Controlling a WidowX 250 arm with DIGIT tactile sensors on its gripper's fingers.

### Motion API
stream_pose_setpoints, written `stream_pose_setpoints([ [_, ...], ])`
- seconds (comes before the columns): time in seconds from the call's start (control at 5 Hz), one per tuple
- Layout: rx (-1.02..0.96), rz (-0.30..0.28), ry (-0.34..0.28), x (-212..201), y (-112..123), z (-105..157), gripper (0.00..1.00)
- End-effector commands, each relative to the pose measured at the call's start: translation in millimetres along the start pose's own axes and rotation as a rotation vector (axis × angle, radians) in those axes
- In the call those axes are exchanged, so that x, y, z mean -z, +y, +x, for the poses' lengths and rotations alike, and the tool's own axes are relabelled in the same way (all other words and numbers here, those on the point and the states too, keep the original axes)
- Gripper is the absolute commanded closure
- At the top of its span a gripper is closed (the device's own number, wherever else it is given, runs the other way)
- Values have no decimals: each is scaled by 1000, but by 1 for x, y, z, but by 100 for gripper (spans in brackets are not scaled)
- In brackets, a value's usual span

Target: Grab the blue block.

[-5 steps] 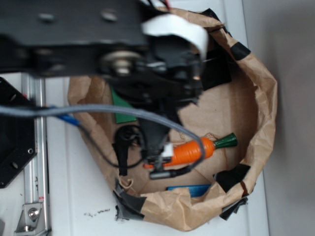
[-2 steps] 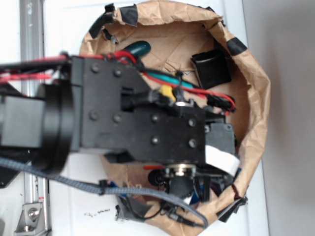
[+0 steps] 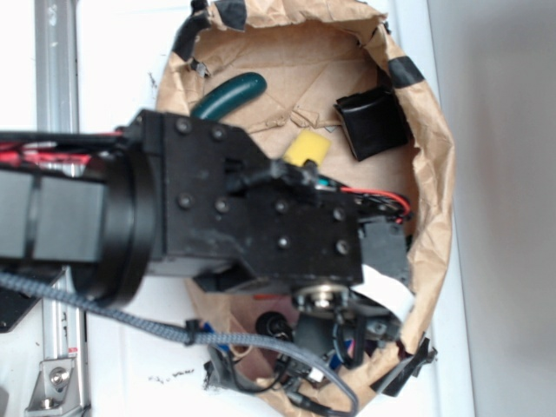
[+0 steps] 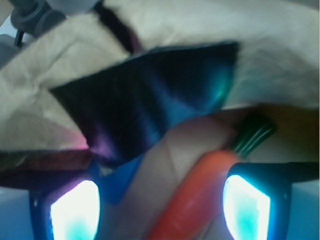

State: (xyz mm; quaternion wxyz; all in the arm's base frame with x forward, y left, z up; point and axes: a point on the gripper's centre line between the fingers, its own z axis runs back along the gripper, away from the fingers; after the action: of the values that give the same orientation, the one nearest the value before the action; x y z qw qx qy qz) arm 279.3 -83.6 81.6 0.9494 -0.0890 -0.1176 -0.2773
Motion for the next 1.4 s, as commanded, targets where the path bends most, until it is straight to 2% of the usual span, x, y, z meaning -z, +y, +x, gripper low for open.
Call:
stream_pose_setpoints([
  [0.0,38,29,-15,6,2,0,0],
  [0.2,33,44,-4,14,13,-11,0],
  [0.4,151,-20,-59,13,3,-8,0],
  [0.6,330,-31,-102,6,-19,-1,0],
  [0.8,302,-78,-118,7,-22,9,0],
  [1.0,295,-92,-99,17,-28,17,0],
  [1.2,351,-113,-110,26,-36,20,0],
])
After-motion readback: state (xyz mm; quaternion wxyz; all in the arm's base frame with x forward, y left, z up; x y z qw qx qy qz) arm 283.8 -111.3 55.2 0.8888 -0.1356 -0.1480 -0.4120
